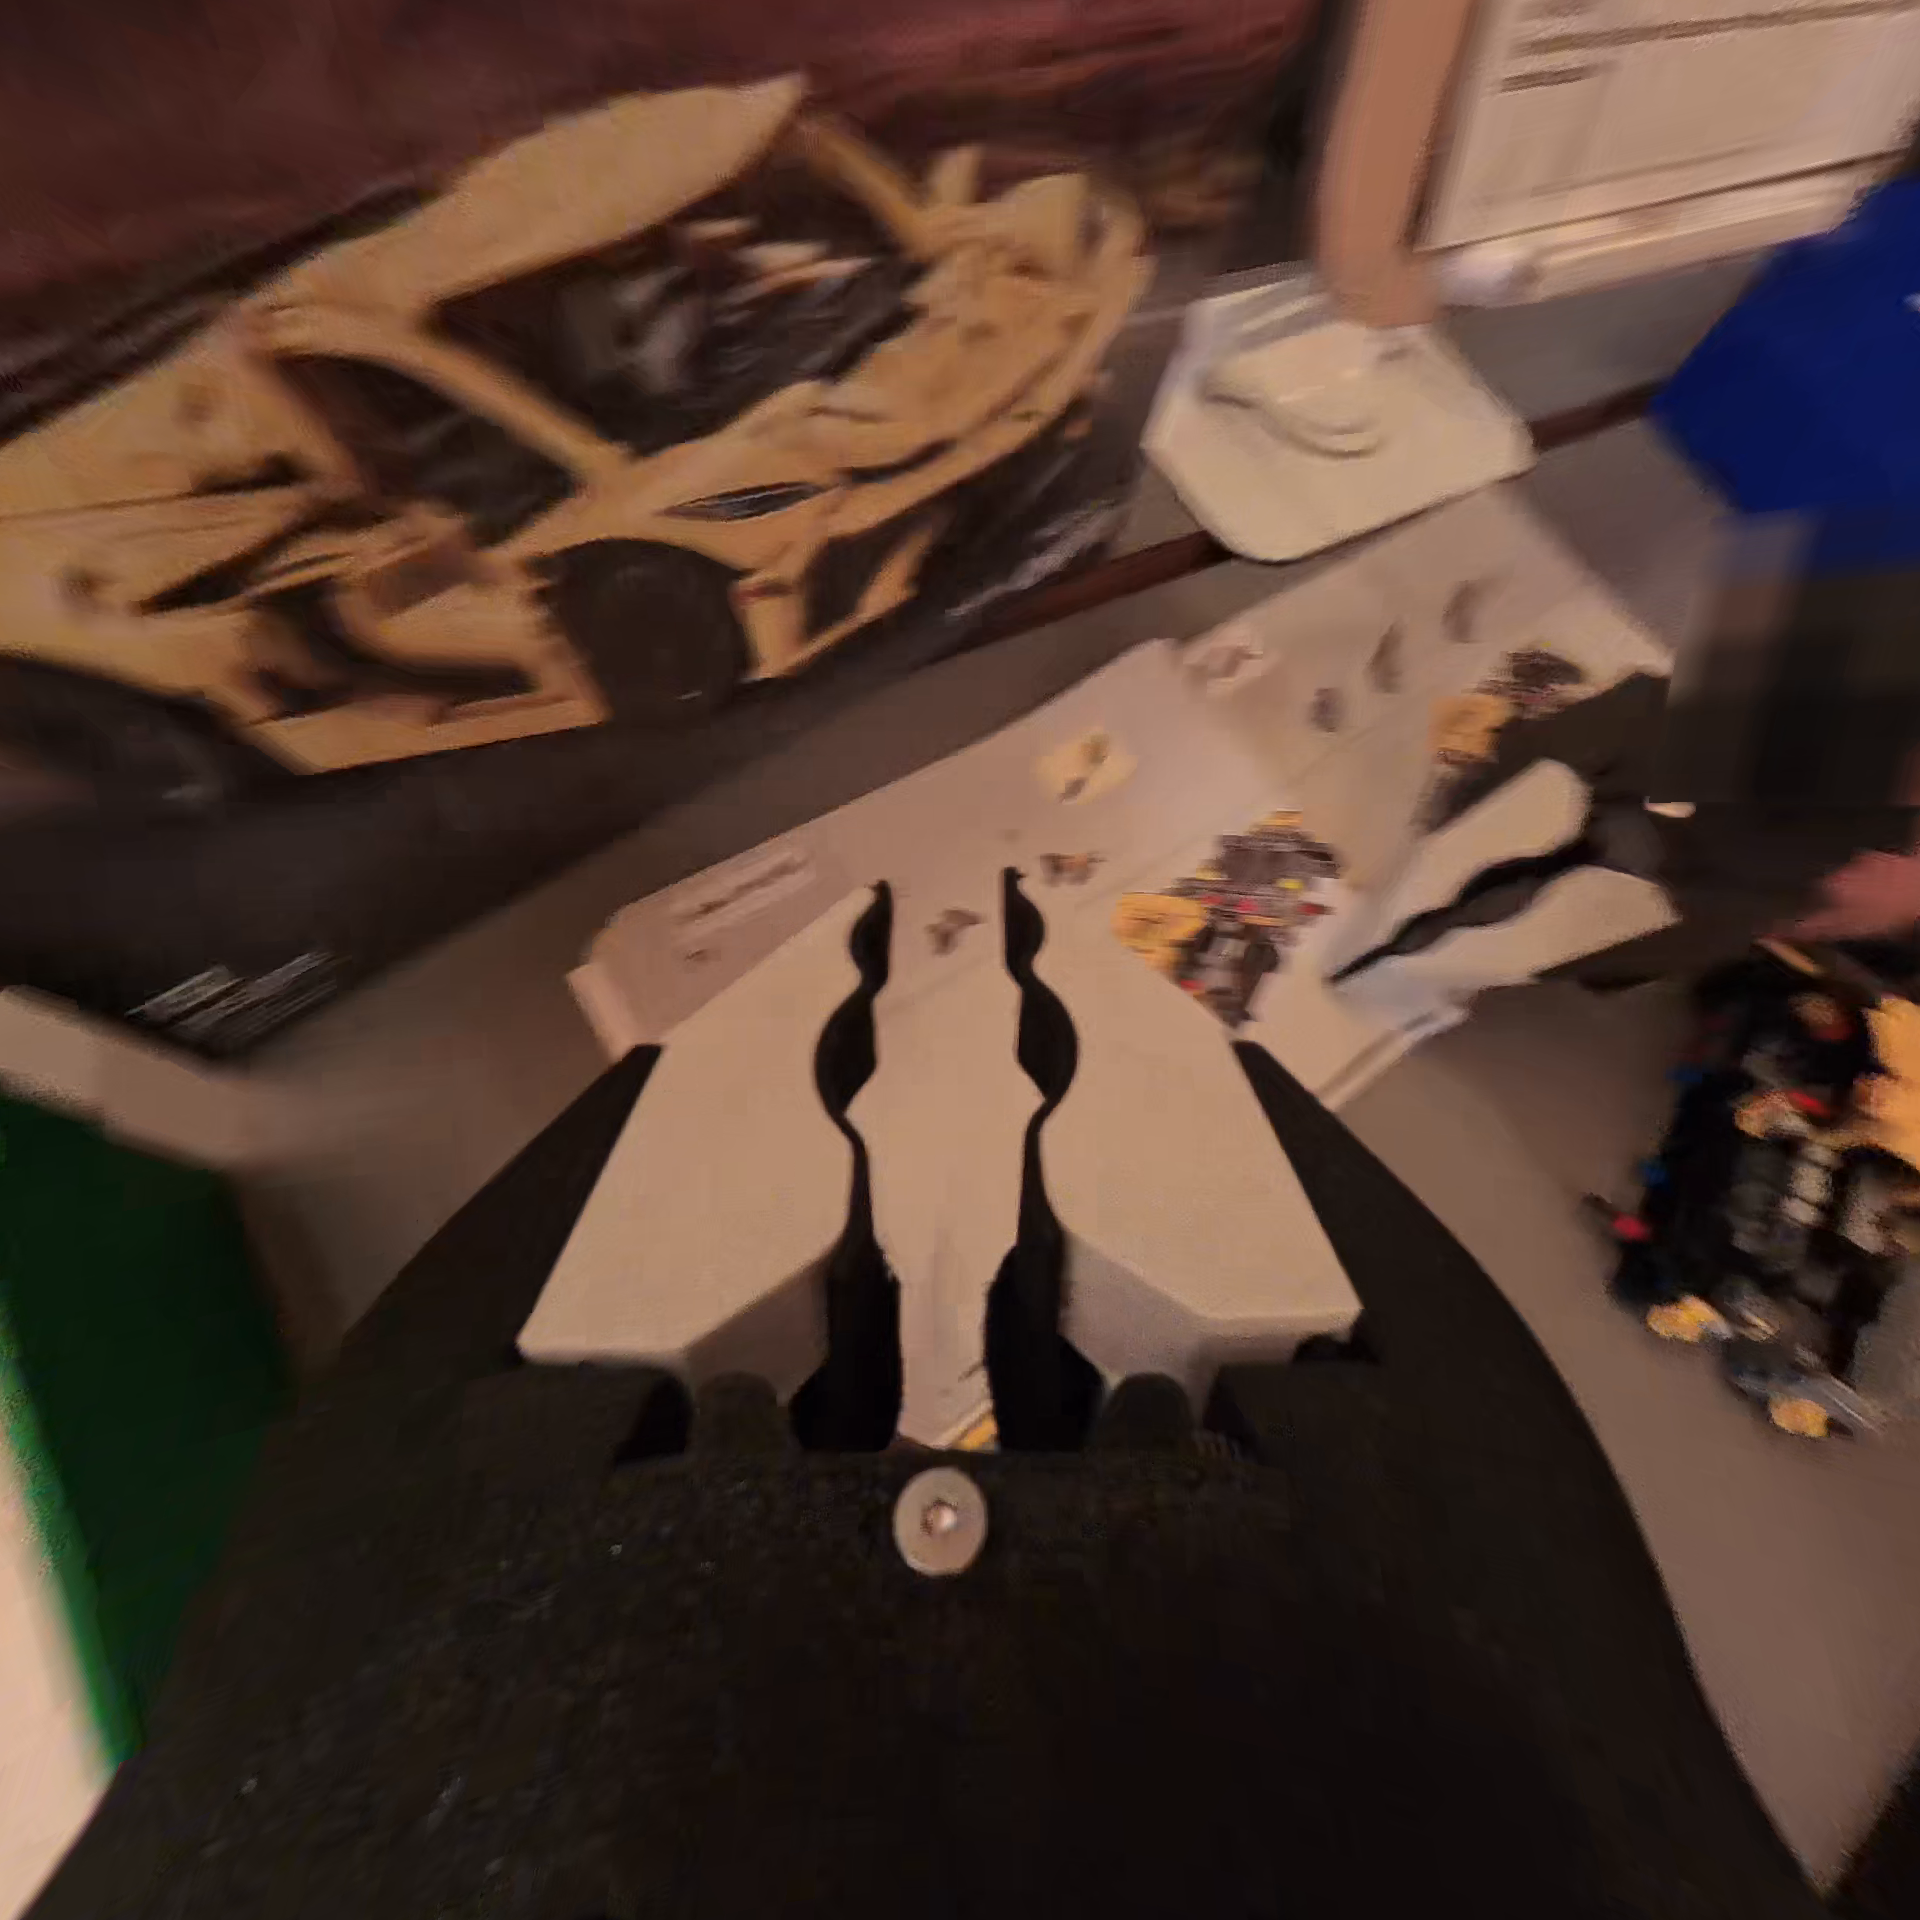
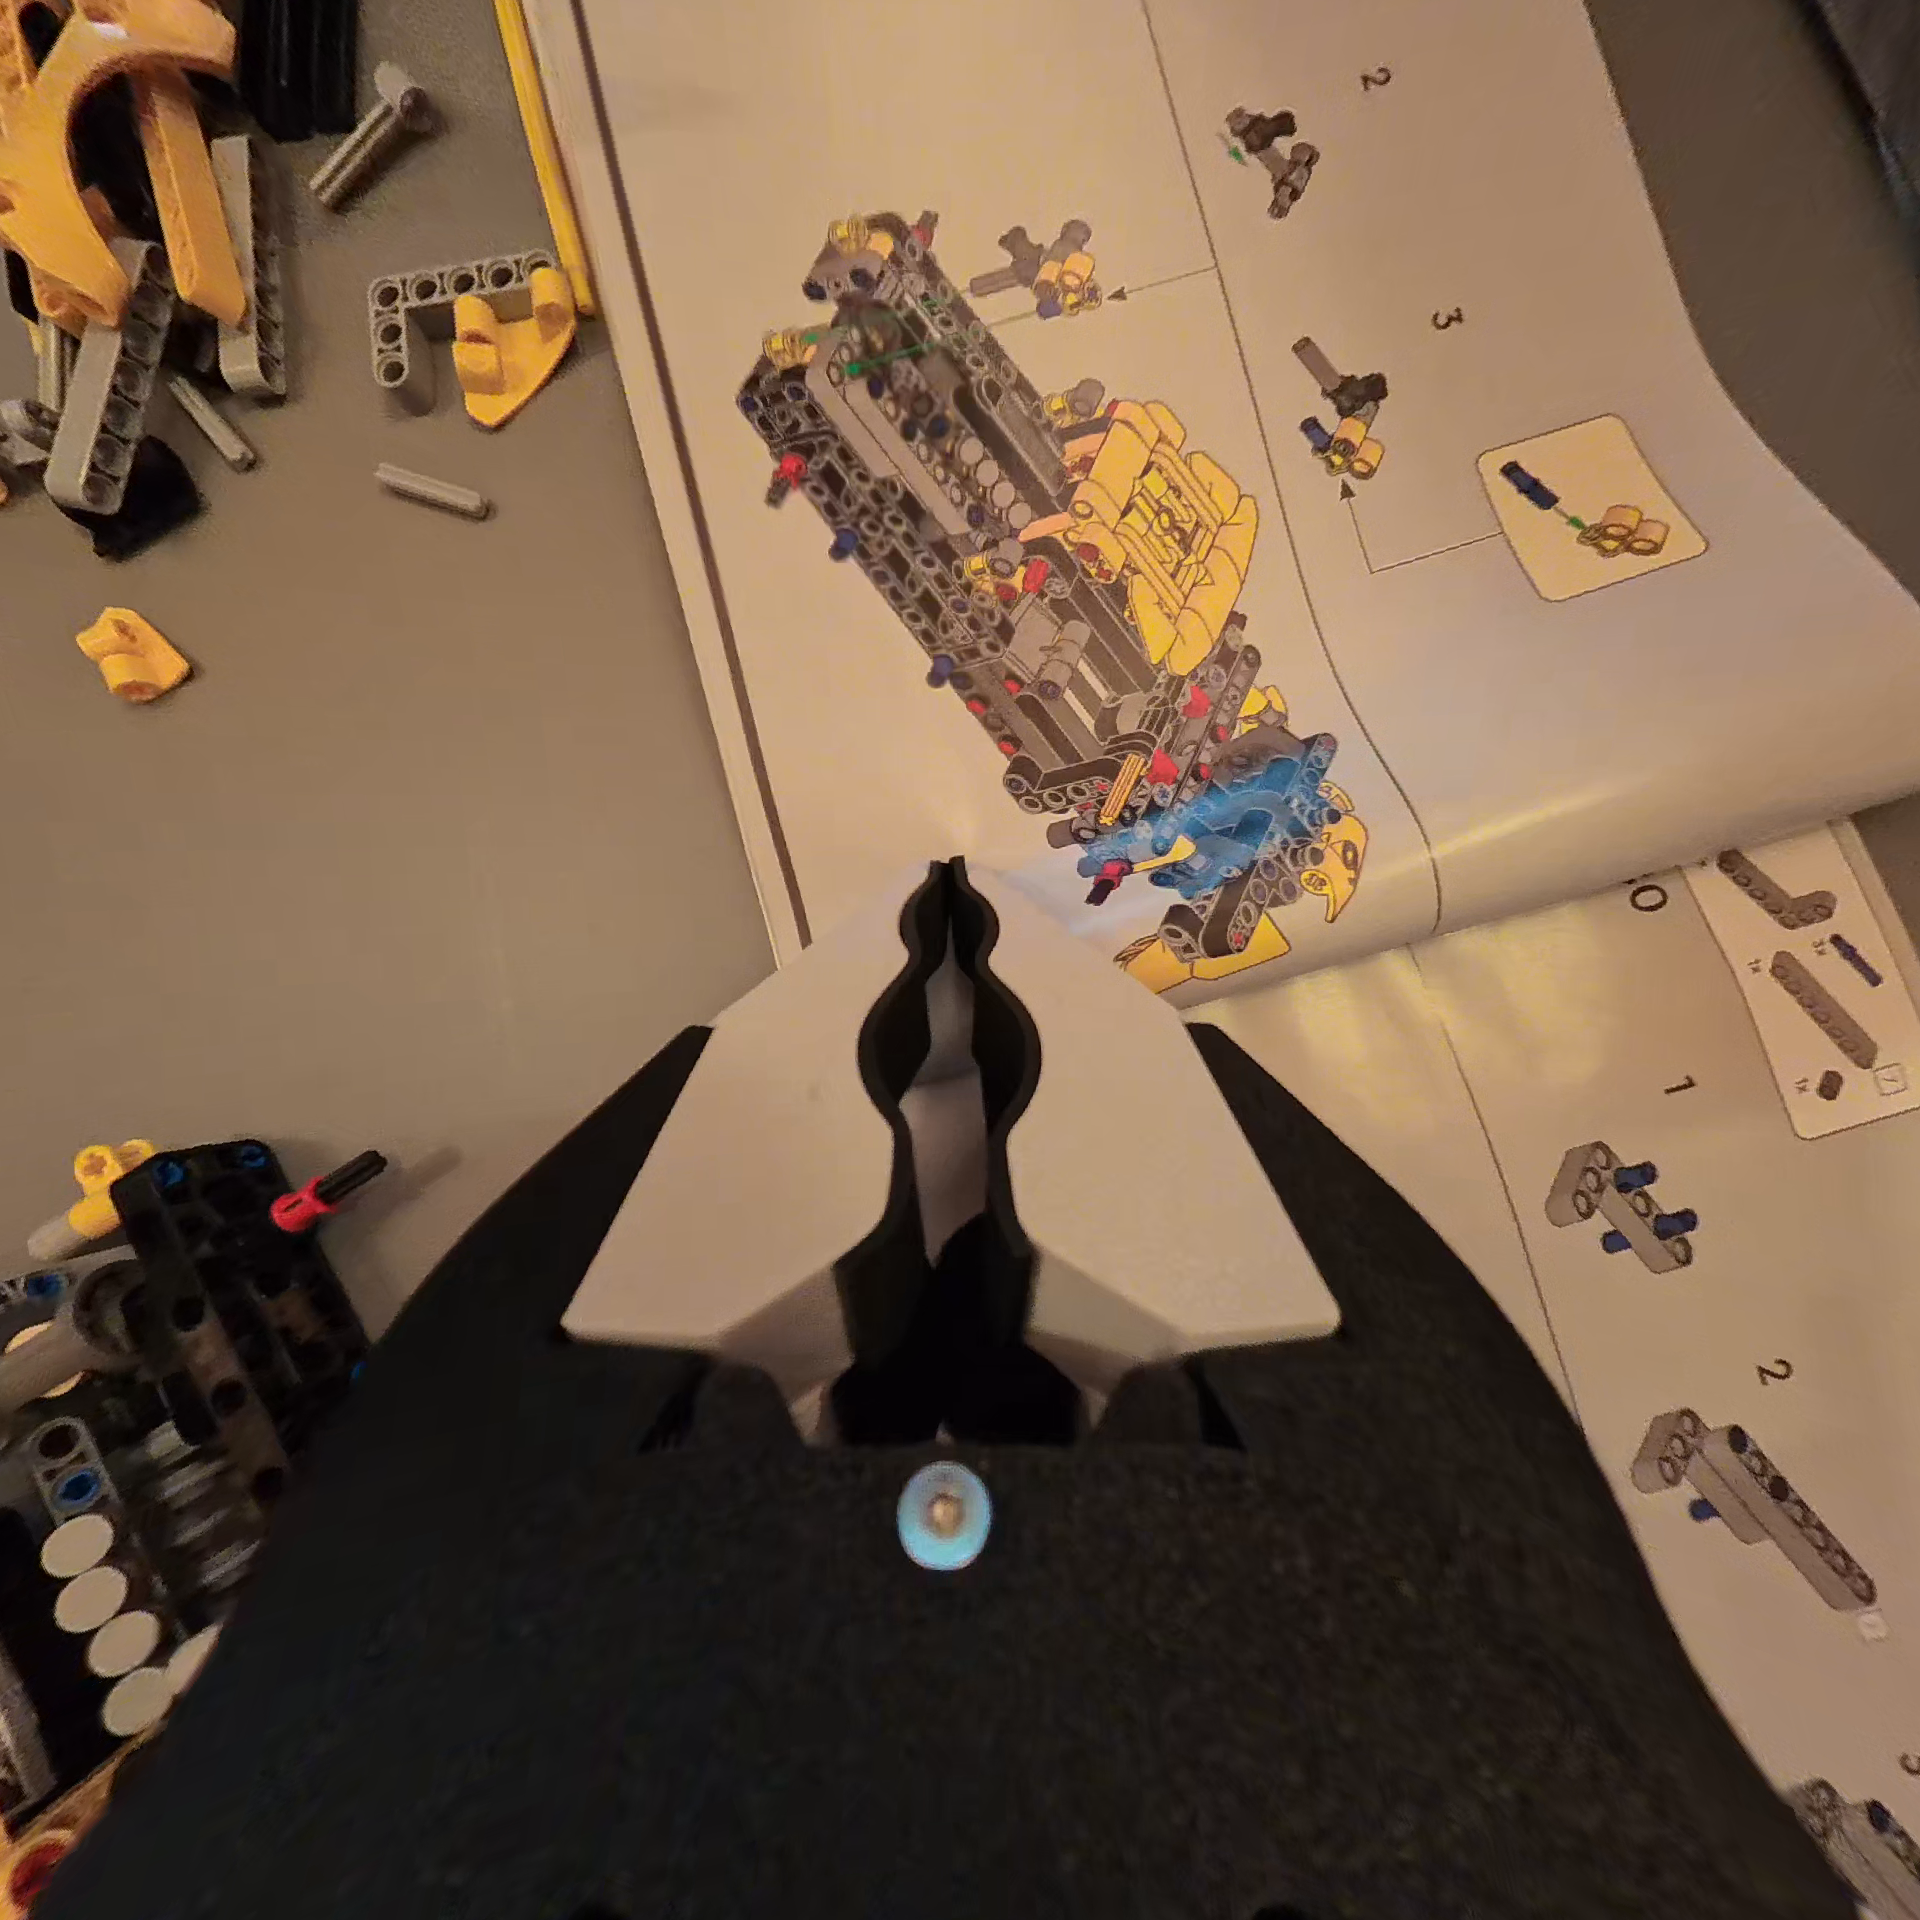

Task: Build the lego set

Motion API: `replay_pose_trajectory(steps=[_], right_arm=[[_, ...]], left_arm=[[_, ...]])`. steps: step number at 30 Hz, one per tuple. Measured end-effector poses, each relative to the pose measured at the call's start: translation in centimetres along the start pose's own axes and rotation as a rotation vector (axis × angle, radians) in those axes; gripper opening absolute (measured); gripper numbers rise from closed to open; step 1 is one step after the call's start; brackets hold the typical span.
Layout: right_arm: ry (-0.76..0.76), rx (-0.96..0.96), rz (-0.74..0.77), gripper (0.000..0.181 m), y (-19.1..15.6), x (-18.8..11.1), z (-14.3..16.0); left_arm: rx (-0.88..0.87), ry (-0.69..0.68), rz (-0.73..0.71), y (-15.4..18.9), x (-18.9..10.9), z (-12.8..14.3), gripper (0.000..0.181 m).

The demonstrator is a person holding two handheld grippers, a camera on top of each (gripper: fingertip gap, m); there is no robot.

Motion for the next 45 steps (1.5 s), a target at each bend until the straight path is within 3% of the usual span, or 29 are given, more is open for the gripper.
replay_pose_trajectory(steps=[2, 5, 8, 10, 12, 15, 18, 22, 26, 29, 32, 35, 38, 40, 45], right_arm=[[0.007, 0.023, -0.016, 0.000, 0.0, 0.0, -0.1], [0.024, 0.057, -0.058, 0.000, 0.1, -0.1, -0.3], [0.092, 0.072, -0.178, 0.000, -0.3, -1.0, -1.4], [0.200, 0.097, -0.159, 0.000, 1.6, -2.4, -2.6], [0.317, 0.148, -0.032, 0.000, 5.5, -3.5, -3.3], [0.325, 0.133, 0.138, 0.000, 9.9, -3.0, -2.2], [0.307, 0.072, 0.157, 0.000, 10.6, -1.6, -1.9], [0.206, -0.044, 0.199, 0.000, 10.2, -0.2, -1.4], [0.212, -0.022, 0.164, 0.000, 10.3, -0.1, -1.5], [0.330, 0.055, 0.107, 0.000, 10.5, -1.3, -2.1], [0.439, 0.027, -0.041, 0.000, 8.6, -2.8, -2.4], [0.340, -0.062, -0.175, 0.000, 4.5, -3.0, -1.3], [0.263, -0.155, -0.179, 0.000, 2.2, -2.6, -0.7], [0.183, -0.160, -0.184, 0.000, 1.9, -1.8, 0.3], [0.198, -0.187, -0.142, 0.000, 2.0, -1.0, 1.0]], left_arm=[[0.048, -0.074, 0.051, 2.5, 1.6, 1.6, 0.002], [0.193, -0.313, 0.006, 4.0, 5.5, 7.5, 0.000], [0.188, -0.373, -0.029, 4.1, 7.1, 10.6, 0.000], [0.129, -0.356, -0.045, 3.7, 6.9, 10.9, 0.000], [0.098, -0.338, -0.042, 3.6, 6.7, 11.1, 0.000], [0.082, -0.312, -0.047, 3.6, 6.6, 11.2, 0.000], [0.043, -0.293, -0.048, 3.5, 6.5, 11.3, 0.000], [0.026, -0.300, -0.059, 3.3, 5.9, 11.6, 0.000], [-0.010, -0.287, -0.049, 3.1, 5.8, 11.7, 0.000], [-0.021, -0.285, -0.037, 3.1, 5.8, 11.7, 0.000], [-0.025, -0.279, -0.037, 3.0, 5.8, 11.8, 0.000], [-0.027, -0.274, -0.038, 3.0, 5.8, 11.8, 0.000], [-0.029, -0.282, -0.029, 2.9, 5.8, 11.7, 0.000], [-0.041, -0.280, -0.023, 2.8, 5.7, 11.7, 0.000], [-0.083, -0.265, -0.003, 2.2, 5.2, 12.1, 0.000]])
Point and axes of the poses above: each gripper's, where its closed fingertips meet, x out along the fingers, z out of its underside, y = z × x across the jaws, the point moved 4 cm from there along -x, back along the fingers, and after that the axes turned 2 degrees about -z, right-handed, at the moved point
